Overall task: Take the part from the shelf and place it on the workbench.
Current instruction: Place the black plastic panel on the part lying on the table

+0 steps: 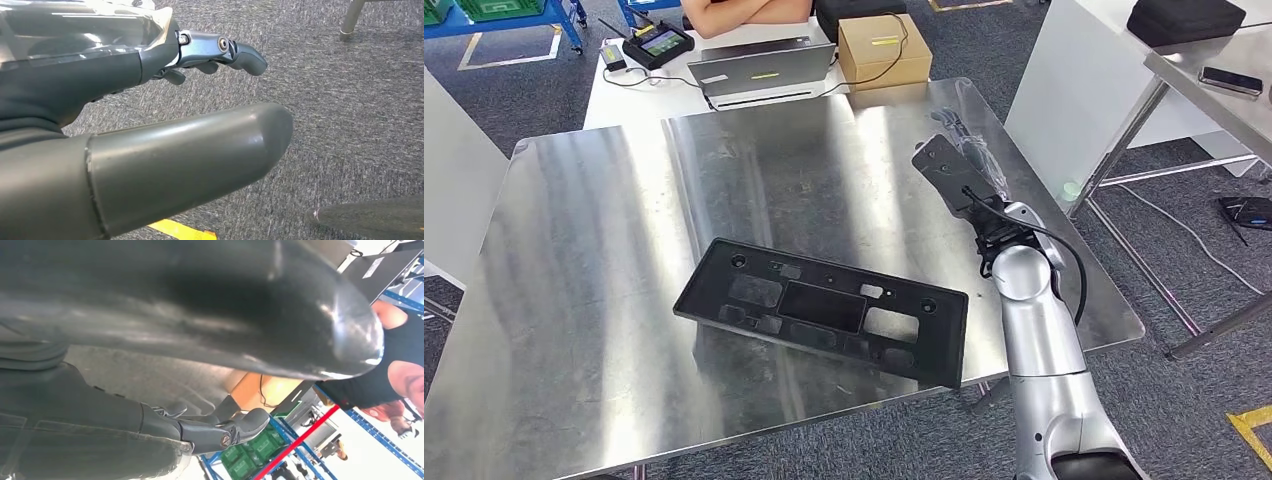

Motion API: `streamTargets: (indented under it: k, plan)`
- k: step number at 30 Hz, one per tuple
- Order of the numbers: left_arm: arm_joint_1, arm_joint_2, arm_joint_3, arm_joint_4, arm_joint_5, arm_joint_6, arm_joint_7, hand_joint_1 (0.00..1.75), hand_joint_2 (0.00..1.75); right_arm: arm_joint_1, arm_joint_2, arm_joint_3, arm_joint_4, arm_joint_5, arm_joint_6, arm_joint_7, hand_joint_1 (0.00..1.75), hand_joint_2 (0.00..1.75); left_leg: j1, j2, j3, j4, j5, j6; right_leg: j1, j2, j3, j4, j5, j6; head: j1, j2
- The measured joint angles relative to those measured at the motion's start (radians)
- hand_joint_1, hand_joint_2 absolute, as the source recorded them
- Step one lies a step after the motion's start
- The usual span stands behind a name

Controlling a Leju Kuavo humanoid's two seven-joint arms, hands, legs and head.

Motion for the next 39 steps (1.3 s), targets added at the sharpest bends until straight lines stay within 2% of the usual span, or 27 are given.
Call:
streamTargets:
  k: [4, 8, 10, 16, 19, 23, 26, 29, 31, 33, 35, 36, 37, 38, 39]
  plan:
    - [-0.001, 0.0, 0.0, 0.0, 0.008, -0.007, -0.014, 0.0, 0.0, 0.0, -0.002, 0.001, -0.001, -0.008, -0.003, -0.003, 0.0, 0.0, 0.0, 0.0, 0.0, 0.0, 0.0, 0.0, 0.0, 0.0, 0.0, 0.0, 0.0, 0.0, 0.0, 0.0]
    - [-0.022, -0.007, -0.005, -0.019, 0.073, -0.098, -0.105, 0.0, 0.0, -0.032, -0.007, 0.029, 0.022, -0.078, -0.035, -0.034, 0.0, 0.0, 0.001, 0.0, -0.002, 0.001, 0.001, 0.0, 0.0, 0.0, -0.002, 0.0, 0.0, 0.0, 0.0, 0.0]
    - [-0.032, -0.024, -0.025, -0.045, 0.114, -0.143, -0.118, 0.0, 0.0, -0.059, -0.01, 0.048, 0.051, -0.115, -0.06, -0.05, 0.0, 0.0, 0.004, 0.0, -0.006, 0.004, 0.001, 0.001, 0.002, 0.0, -0.005, 0.0, 0.001, 0.0, 0.0, 0.0]
    - [-0.034, -0.066, -0.213, -0.101, 0.324, -0.171, -0.093, 0.0, 0.0, -0.097, -0.026, 0.102, 0.117, -0.155, -0.117, -0.075, 0.0, 0.0, 0.016, -0.006, -0.033, 0.019, 0.005, 0.004, 0.014, -0.007, -0.022, 0.001, 0.005, 0.0, 0.0, 0.0]
    - [-0.027, -0.071, -0.3, -0.101, 0.426, -0.151, -0.106, 0.0, 0.0, -0.079, -0.045, 0.119, 0.101, -0.173, -0.192, -0.166, 0.0, 0.0, 0.019, -0.014, -0.046, 0.025, 0.007, 0.007, 0.016, -0.015, -0.036, 0.001, 0.006, 0.001, 0.0, 0.0]
    - [0.004, -0.057, -0.383, -0.096, 0.531, -0.119, -0.135, 0.0, 0.0, 0.072, -0.092, 0.116, -0.114, -0.202, -0.355, -0.276, 0.0, 0.0, 0.022, -0.017, -0.054, 0.031, 0.005, 0.008, 0.019, -0.018, -0.034, -0.002, 0.007, 0.003, 0.0, 0.0]
    - [0.031, -0.031, -0.414, -0.082, 0.579, -0.096, -0.135, 0.0, 0.0, 0.278, -0.109, 0.081, -0.333, -0.244, -0.446, -0.354, 0.0, 0.0, 0.018, -0.012, -0.056, 0.038, -0.006, 0.017, 0.016, -0.013, -0.026, -0.008, 0.007, 0.011, 0.0, 0.0]
    - [0.057, -0.005, -0.42, -0.064, 0.638, -0.089, -0.128, 0.0, 0.0, 0.492, -0.103, 0.03, -0.542, -0.281, -0.493, -0.43, 0.0, 0.0, 0.01, -0.005, -0.05, 0.038, -0.014, 0.027, 0.011, -0.006, -0.019, -0.01, 0.006, 0.019, 0.0, 0.0]
    - [0.077, 0.003, -0.414, -0.051, 0.674, -0.089, -0.117, 0.0, 0.0, 0.6, -0.088, -0.003, -0.64, -0.293, -0.5, -0.456, 0.0, 0.0, 0.009, 0.001, -0.035, 0.025, -0.01, 0.037, 0.008, -0.003, -0.02, 0.001, -0.007, 0.021, 0.001, 0.0]
    - [0.096, 0.004, -0.401, -0.04, 0.696, -0.087, -0.103, 0.0, 0.0, 0.674, -0.071, -0.036, -0.702, -0.307, -0.502, -0.473, 0.0, 0.0, 0.008, 0.009, -0.022, 0.012, -0.004, 0.047, 0.008, -0.003, -0.051, 0.081, -0.056, 0.011, 0.002, 0.0]
    - [0.11, 0.002, -0.388, -0.029, 0.707, -0.081, -0.089, 0.0, 0.0, 0.73, -0.055, -0.067, -0.74, -0.327, -0.499, -0.49, 0.0, 0.0, 0.002, 0.011, -0.021, 0.01, -0.001, 0.052, 0.011, -0.004, -0.108, 0.224, -0.121, -0.002, 0.003, 0.0]
    - [0.117, 0.0, -0.381, -0.024, 0.71, -0.078, -0.083, 0.0, 0.0, 0.753, -0.046, -0.082, -0.754, -0.335, -0.495, -0.498, 0.0, 0.0, 0.0, 0.011, -0.021, 0.01, 0.0, 0.053, 0.012, -0.004, -0.126, 0.277, -0.14, -0.002, 0.003, 0.0]
    - [0.123, -0.002, -0.374, -0.019, 0.713, -0.074, -0.078, 0.0, 0.0, 0.771, -0.038, -0.096, -0.765, -0.342, -0.49, -0.503, 0.0, 0.0, -0.001, 0.012, -0.023, 0.01, 0.002, 0.053, 0.012, -0.004, -0.125, 0.295, -0.144, 0.001, 0.004, 0.0]
    - [0.128, -0.004, -0.368, -0.016, 0.713, -0.071, -0.073, 0.0, 0.0, 0.786, -0.03, -0.11, -0.777, -0.346, -0.483, -0.508, 0.0, 0.0, -0.001, 0.012, -0.024, 0.01, 0.005, 0.052, 0.011, -0.004, -0.101, 0.268, -0.135, 0.008, 0.003, 0.0]
    - [0.132, -0.007, -0.362, -0.013, 0.714, -0.068, -0.069, 0.0, 0.0, 0.798, -0.023, -0.122, -0.789, -0.347, -0.476, -0.512, 0.0, 0.0, -0.001, 0.011, -0.026, 0.01, 0.009, 0.049, 0.009, -0.005, -0.056, 0.201, -0.116, 0.015, 0.004, 0.0]
